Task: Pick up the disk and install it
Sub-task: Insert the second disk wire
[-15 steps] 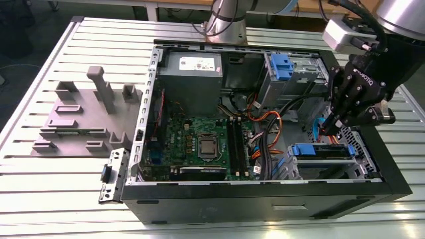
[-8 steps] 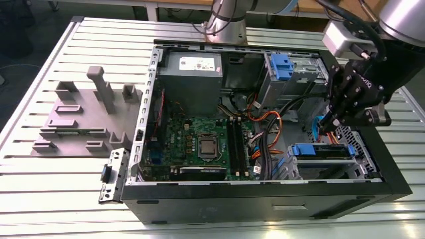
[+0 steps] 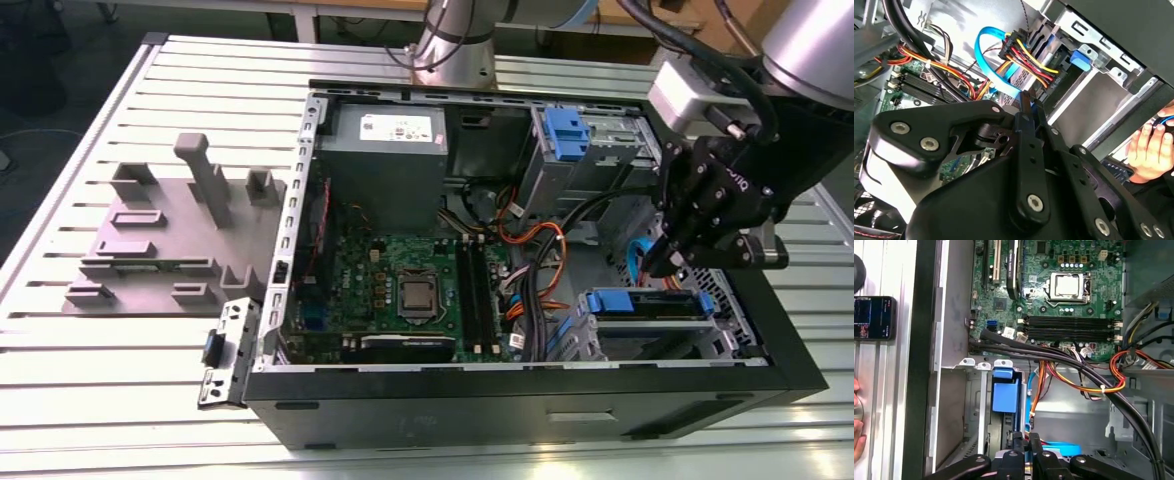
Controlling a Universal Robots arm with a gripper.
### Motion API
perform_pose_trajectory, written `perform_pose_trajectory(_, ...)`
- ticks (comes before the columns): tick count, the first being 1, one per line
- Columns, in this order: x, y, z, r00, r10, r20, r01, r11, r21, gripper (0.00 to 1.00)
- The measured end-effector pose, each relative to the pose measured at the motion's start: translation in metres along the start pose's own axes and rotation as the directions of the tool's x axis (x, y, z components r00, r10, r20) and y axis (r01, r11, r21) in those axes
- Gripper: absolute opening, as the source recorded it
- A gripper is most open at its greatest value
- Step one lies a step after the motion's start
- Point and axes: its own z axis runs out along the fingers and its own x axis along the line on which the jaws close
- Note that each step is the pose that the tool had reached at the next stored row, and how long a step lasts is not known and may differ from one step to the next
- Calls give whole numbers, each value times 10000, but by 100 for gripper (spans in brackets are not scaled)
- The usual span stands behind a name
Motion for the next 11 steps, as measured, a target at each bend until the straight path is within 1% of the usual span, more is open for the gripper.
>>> perform_pose_trajectory(1,11,16,10,10000,-34,-5,34,10000,74,16)
perform_pose_trajectory(4,33,36,18,10000,-58,-7,58,9998,170,16)
perform_pose_trajectory(5,48,42,21,10000,-63,-5,63,9998,185,16)
perform_pose_trajectory(7,82,46,32,10000,-72,5,72,9998,194,16)
perform_pose_trajectory(8,99,47,38,10000,-74,41,73,9998,199,16)
perform_pose_trajectory(9,112,47,43,9999,-77,107,74,9998,206,16)
perform_pose_trajectory(11,139,49,52,9996,-82,269,76,9997,222,16)
